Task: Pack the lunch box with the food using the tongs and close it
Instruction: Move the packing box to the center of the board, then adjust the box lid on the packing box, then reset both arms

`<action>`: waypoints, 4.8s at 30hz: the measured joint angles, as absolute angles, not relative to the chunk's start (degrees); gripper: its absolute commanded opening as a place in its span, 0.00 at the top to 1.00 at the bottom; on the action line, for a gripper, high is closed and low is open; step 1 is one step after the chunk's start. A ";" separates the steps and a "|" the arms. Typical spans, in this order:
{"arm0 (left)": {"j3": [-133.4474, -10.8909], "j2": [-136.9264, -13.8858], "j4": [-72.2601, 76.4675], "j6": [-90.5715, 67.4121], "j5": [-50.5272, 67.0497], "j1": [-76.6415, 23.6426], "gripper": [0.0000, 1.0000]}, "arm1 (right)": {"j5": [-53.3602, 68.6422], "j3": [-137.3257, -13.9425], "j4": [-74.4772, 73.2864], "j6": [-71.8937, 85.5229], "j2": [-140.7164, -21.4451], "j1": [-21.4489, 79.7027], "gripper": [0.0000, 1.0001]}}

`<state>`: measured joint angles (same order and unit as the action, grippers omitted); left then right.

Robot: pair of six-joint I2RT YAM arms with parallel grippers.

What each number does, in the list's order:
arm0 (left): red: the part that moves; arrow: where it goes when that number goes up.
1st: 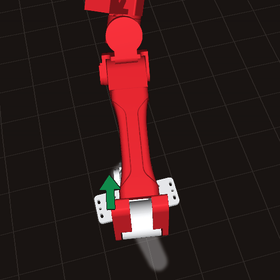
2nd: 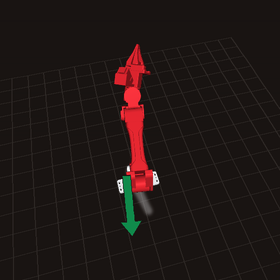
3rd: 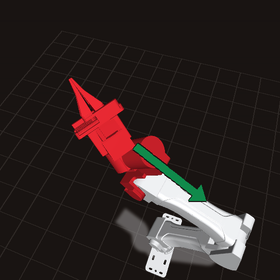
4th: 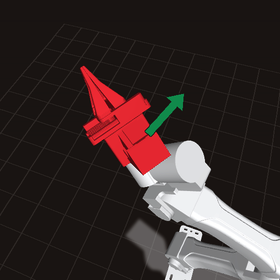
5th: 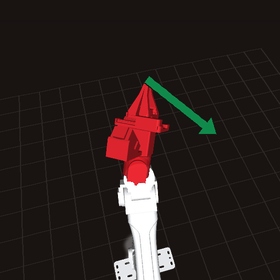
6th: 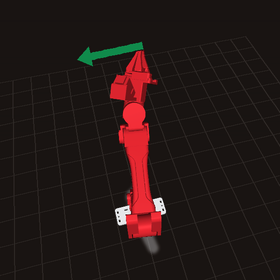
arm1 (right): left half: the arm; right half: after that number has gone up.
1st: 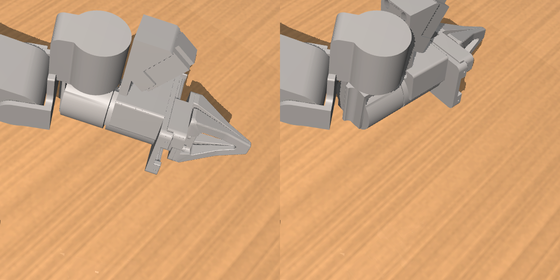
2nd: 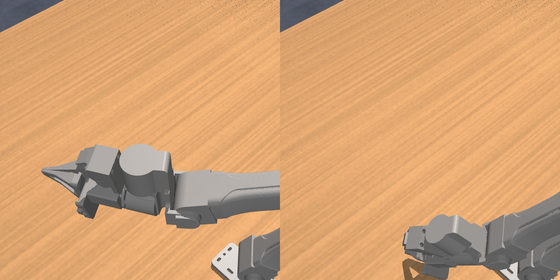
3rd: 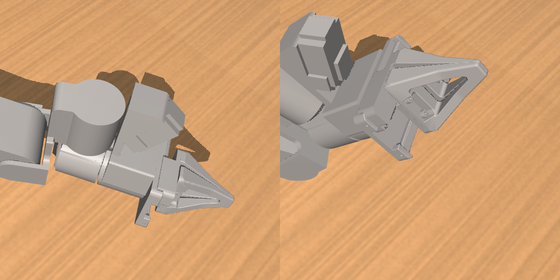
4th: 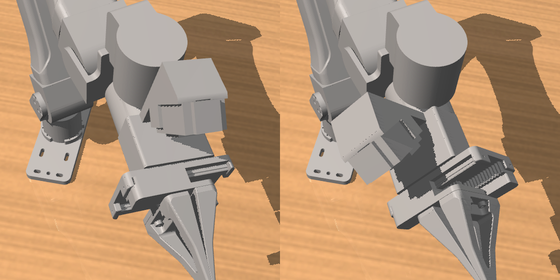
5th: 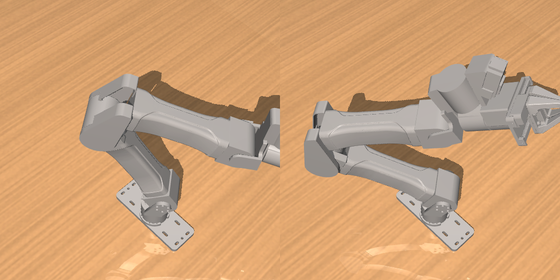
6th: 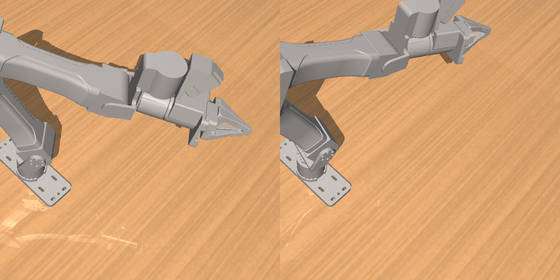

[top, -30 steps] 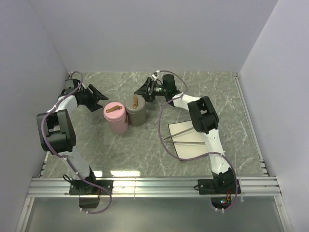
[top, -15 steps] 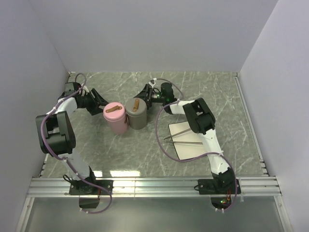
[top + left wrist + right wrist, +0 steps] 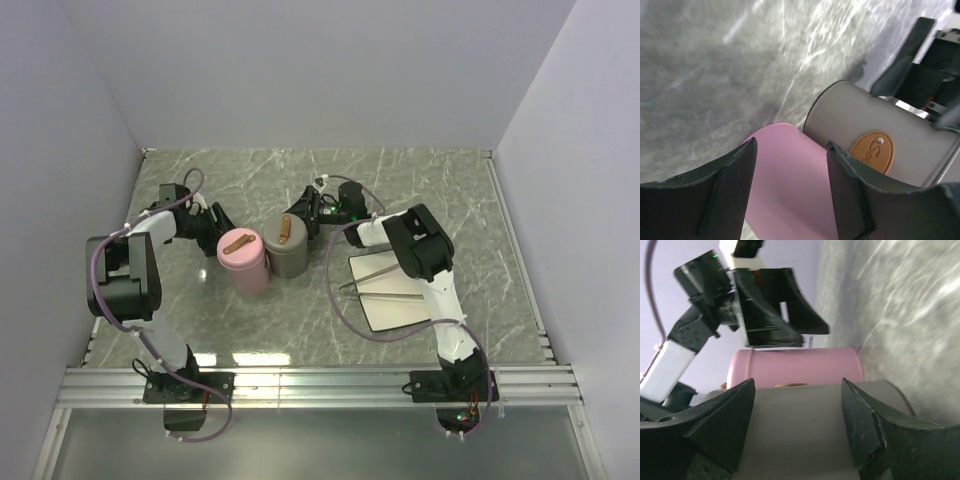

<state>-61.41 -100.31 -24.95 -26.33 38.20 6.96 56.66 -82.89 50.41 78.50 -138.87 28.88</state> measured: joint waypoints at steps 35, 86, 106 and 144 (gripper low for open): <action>-55.07 -97.67 -26.96 -25.96 39.99 0.49 0.36 | 61.91 -69.91 31.99 57.58 -121.47 29.52 0.27; -57.49 -62.63 -61.89 67.77 66.74 8.78 0.25 | 20.75 -68.62 -18.70 -18.02 -84.77 53.89 0.25; -50.94 -62.02 -49.74 60.42 58.83 4.38 0.35 | 19.75 -64.82 -13.65 -19.62 -84.75 55.13 0.27; -74.76 -64.97 -35.03 12.40 49.15 3.53 0.00 | 20.29 -76.97 -23.35 -11.46 -76.40 38.04 0.00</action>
